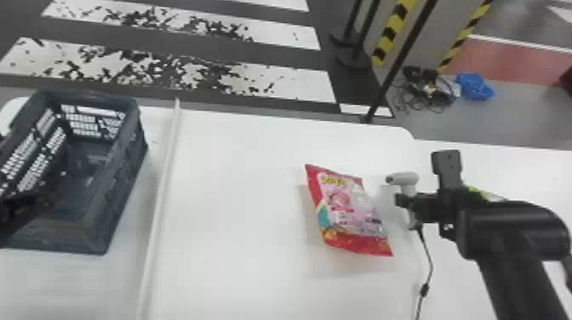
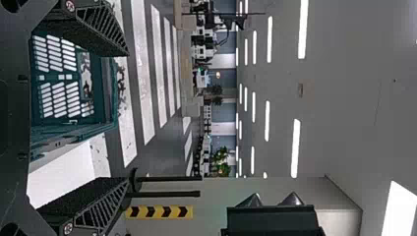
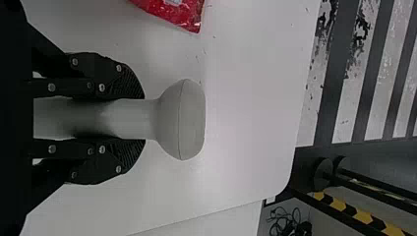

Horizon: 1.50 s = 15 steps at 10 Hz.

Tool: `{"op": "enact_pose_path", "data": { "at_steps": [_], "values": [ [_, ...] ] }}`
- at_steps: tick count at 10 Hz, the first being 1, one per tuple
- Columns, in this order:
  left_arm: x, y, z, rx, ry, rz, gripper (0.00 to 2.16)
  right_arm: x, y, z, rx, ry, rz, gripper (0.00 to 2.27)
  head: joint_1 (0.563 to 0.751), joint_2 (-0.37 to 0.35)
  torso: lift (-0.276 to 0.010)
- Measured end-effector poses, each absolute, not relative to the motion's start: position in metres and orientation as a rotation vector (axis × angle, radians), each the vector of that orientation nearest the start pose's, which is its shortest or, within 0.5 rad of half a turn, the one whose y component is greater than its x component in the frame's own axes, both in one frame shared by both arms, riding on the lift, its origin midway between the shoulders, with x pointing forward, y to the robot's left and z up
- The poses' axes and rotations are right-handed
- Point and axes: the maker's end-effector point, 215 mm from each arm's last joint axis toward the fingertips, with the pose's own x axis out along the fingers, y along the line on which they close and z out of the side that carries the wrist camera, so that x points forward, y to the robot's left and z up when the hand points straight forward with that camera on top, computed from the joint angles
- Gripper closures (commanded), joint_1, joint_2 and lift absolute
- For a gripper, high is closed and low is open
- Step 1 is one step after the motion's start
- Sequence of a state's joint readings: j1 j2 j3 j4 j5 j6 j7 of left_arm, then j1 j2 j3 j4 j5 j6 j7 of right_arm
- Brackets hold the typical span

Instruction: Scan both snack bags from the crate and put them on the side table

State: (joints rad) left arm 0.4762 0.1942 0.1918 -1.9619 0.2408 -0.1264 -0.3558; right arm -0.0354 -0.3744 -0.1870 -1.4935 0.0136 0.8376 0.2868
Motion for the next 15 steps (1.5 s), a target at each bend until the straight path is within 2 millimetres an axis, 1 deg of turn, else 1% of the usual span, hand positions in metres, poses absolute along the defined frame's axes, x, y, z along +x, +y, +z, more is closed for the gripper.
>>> {"op": "enact_pose_path", "data": {
  "at_steps": [2,3,4,6,8,9,10,11,12,13,14,15],
  "values": [
    [0.445,0.282,-0.312,0.033,-0.067,-0.257,0.09,0.491,-0.475,-0.528,-0.145,0.859,-0.086,1.64,0.695,-0.226,-0.087],
    [0.445,0.282,-0.312,0.033,-0.067,-0.257,0.09,0.49,-0.475,-0.528,-0.145,0.86,-0.088,1.42,0.695,-0.227,-0.087],
    [0.445,0.282,-0.312,0.033,-0.067,-0.257,0.09,0.489,-0.476,-0.529,-0.145,0.863,-0.089,1.42,0.695,-0.228,-0.087],
    [0.444,0.282,-0.312,0.035,-0.067,-0.259,0.09,0.488,-0.476,-0.531,-0.144,0.869,-0.091,1.29,0.695,-0.229,-0.087],
    [0.444,0.282,-0.311,0.038,-0.068,-0.26,0.09,0.486,-0.478,-0.533,-0.143,0.876,-0.094,0.43,0.695,-0.232,-0.087],
    [0.444,0.282,-0.31,0.039,-0.069,-0.261,0.09,0.485,-0.478,-0.533,-0.143,0.878,-0.098,0.28,0.695,-0.232,-0.087],
    [0.444,0.282,-0.31,0.039,-0.069,-0.262,0.09,0.485,-0.479,-0.533,-0.142,0.88,-0.099,0.17,0.695,-0.233,-0.087],
    [0.444,0.281,-0.31,0.039,-0.069,-0.262,0.09,0.485,-0.479,-0.533,-0.142,0.881,-0.103,0.1,0.695,-0.234,-0.087],
    [0.443,0.282,-0.31,0.04,-0.068,-0.262,0.09,0.483,-0.483,-0.528,-0.146,0.876,-0.123,0.1,0.695,-0.239,-0.087],
    [0.443,0.282,-0.31,0.04,-0.067,-0.261,0.09,0.478,-0.486,-0.52,-0.14,0.867,-0.135,0.11,0.695,-0.243,-0.087],
    [0.443,0.283,-0.31,0.041,-0.067,-0.26,0.09,0.469,-0.486,-0.507,-0.116,0.855,-0.141,0.11,0.695,-0.244,-0.087],
    [0.443,0.283,-0.31,0.041,-0.068,-0.26,0.09,0.46,-0.483,-0.497,-0.082,0.851,-0.137,0.11,0.695,-0.244,-0.087]
  ]
}}
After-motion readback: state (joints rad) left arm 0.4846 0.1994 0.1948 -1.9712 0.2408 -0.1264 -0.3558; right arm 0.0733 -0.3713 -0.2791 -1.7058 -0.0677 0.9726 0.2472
